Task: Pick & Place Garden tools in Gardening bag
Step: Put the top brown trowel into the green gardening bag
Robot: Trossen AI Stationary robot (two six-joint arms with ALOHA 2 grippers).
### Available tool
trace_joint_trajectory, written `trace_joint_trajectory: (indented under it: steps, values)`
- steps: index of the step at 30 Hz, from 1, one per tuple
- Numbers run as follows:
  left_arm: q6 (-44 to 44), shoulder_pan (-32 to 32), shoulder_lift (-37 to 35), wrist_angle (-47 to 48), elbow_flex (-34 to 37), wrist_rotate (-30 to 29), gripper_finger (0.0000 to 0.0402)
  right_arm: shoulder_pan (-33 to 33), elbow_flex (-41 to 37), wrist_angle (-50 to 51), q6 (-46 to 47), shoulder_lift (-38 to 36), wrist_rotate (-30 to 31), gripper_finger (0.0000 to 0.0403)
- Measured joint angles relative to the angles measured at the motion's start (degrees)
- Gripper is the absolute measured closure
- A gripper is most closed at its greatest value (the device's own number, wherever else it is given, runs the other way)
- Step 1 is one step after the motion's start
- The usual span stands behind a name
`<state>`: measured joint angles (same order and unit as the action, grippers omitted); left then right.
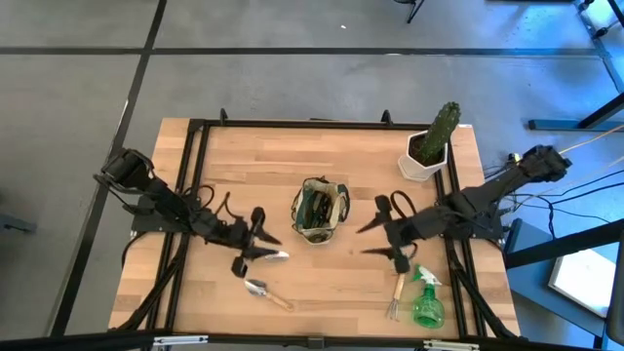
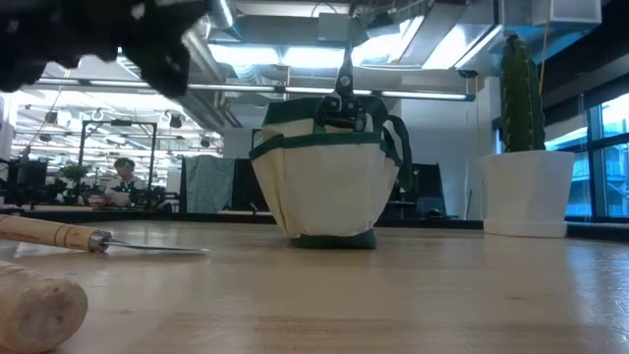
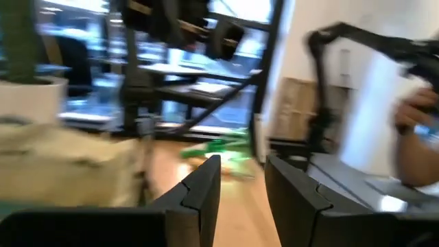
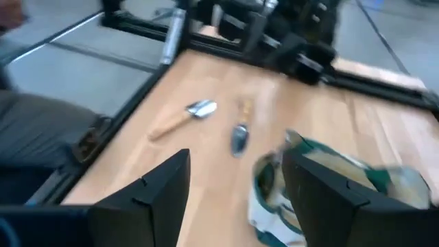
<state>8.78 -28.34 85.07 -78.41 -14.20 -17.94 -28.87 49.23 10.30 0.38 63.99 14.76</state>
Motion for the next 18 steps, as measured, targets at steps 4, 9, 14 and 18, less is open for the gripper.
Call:
trace_joint_trajectory:
  steps: [4,9,14,18]
  values:
    - [2.8,0.0,0.0,0.4,1.9,-11.2,0.0293,6.5,-4.4,-4.3,7.8,-0.9,0.0,0.0171]
    - [4.0,0.0,0.0,0.6,2.6,-18.9,0.0293,11.4,-6.7,-3.6,12.7,-1.1,0.1,0.0171]
    - [3.1,0.0,0.0,0.7,2.6,-19.7,0.0293,12.2,-6.8,-2.7,12.7,-0.7,0.0,0.0171]
    - [5.8,0.1,0.0,3.7,2.6,-23.1,0.0293,11.9,-6.8,-2.7,12.7,-0.7,-0.4,0.0171]
